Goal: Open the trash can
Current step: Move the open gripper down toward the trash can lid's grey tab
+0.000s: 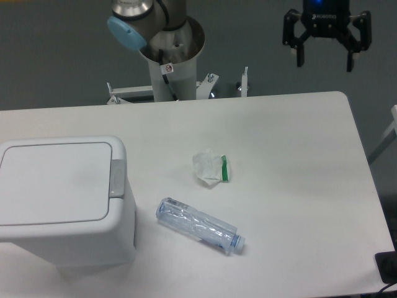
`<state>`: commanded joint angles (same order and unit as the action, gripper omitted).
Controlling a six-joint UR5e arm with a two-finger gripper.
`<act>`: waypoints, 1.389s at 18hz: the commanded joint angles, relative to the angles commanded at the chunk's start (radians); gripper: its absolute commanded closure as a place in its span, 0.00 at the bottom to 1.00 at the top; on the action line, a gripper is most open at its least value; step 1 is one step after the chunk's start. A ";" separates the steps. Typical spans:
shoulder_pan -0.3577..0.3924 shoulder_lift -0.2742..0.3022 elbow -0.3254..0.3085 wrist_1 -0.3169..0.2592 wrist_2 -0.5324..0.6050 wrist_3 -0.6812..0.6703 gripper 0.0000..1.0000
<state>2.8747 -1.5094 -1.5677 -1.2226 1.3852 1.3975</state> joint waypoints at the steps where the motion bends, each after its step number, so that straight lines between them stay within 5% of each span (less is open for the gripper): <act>1: 0.000 0.000 0.000 -0.002 0.000 0.000 0.00; 5: -0.009 0.000 -0.006 0.003 -0.012 -0.046 0.00; 11: -0.138 -0.055 0.006 0.061 -0.012 -0.340 0.00; 17: -0.333 -0.155 0.112 0.077 -0.018 -0.829 0.00; 22: -0.420 -0.207 0.126 0.072 -0.214 -1.125 0.00; 25: -0.431 -0.222 0.123 0.066 -0.261 -1.164 0.00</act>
<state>2.4437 -1.7318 -1.4450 -1.1566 1.1244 0.2332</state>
